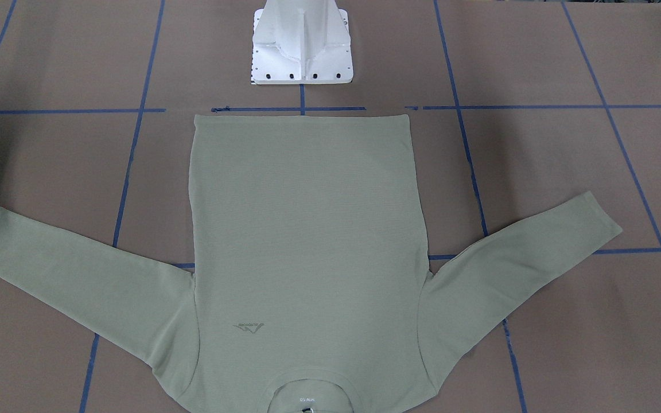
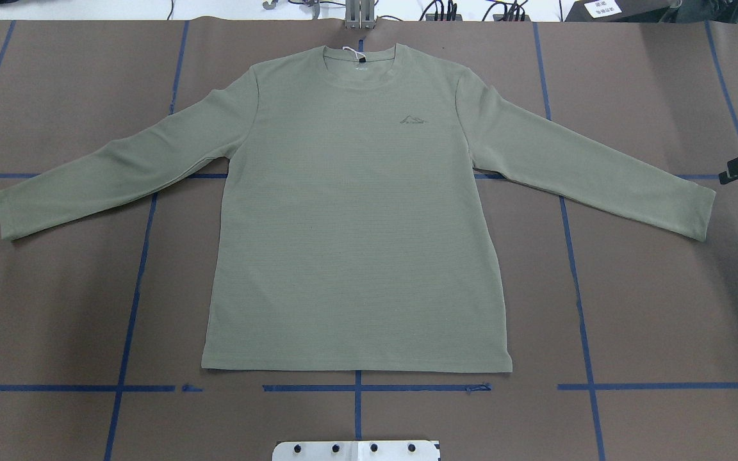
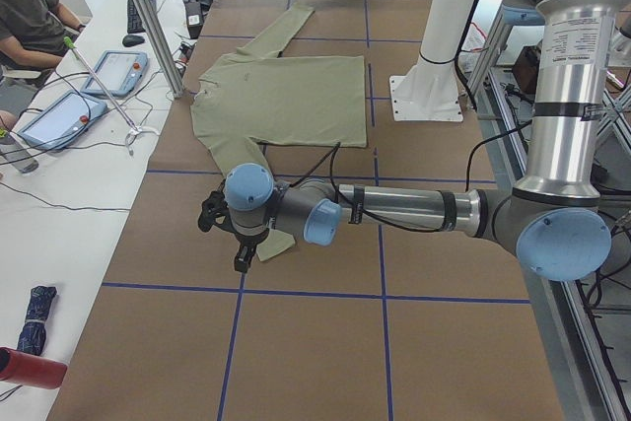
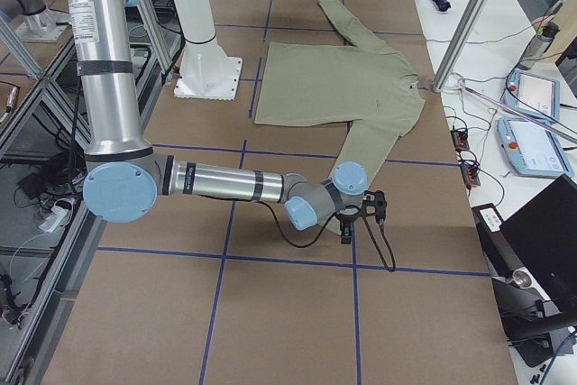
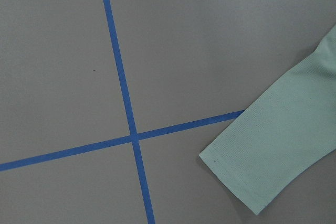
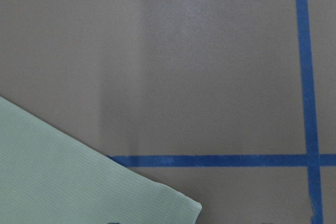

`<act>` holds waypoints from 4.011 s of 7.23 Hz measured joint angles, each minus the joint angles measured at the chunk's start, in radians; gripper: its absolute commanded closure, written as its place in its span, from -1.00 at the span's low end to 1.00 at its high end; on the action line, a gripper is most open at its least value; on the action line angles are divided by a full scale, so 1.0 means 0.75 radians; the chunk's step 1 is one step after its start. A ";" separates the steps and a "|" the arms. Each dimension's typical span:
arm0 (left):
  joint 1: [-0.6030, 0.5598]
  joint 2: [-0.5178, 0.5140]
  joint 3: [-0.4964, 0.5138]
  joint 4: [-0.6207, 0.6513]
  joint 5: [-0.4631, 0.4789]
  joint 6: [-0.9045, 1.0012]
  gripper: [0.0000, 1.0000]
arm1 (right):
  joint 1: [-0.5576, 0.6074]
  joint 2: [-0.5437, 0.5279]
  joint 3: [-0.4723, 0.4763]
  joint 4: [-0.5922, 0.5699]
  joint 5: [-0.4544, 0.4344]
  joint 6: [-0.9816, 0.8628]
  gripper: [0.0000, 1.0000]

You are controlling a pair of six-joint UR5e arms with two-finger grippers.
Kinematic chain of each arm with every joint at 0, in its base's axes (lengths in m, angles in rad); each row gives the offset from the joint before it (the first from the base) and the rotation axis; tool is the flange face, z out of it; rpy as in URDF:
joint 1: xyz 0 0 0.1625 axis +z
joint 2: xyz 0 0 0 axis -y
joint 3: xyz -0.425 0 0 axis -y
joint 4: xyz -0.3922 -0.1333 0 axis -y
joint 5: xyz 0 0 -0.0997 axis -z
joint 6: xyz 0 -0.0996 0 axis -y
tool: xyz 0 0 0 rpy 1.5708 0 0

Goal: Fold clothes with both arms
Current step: 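Move the right gripper toward the cuff of the sleeve nearest it, then grasp the sleeve cuff nearest the right gripper, then carry the held sleeve across the shirt body toward the other sleeve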

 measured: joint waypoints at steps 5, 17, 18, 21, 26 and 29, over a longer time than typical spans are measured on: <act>0.000 0.009 -0.002 -0.014 -0.016 0.001 -1.00 | -0.082 0.043 -0.082 0.001 -0.038 0.070 -0.70; 0.000 0.025 -0.001 -0.052 -0.014 0.007 -1.00 | -0.086 0.045 -0.127 -0.002 -0.025 0.093 1.00; 0.000 0.026 -0.001 -0.052 -0.014 0.007 -1.00 | -0.085 0.048 -0.112 -0.001 -0.012 0.107 1.00; 0.000 0.026 -0.005 -0.052 -0.018 0.002 -1.00 | -0.092 0.041 0.140 -0.012 0.099 0.310 1.00; 0.000 0.024 0.008 -0.071 -0.032 0.007 -1.00 | -0.540 0.501 0.443 -0.142 -0.209 1.364 1.00; 0.000 0.025 0.011 -0.095 -0.034 0.008 -1.00 | -0.802 1.043 0.128 -0.326 -0.606 1.498 1.00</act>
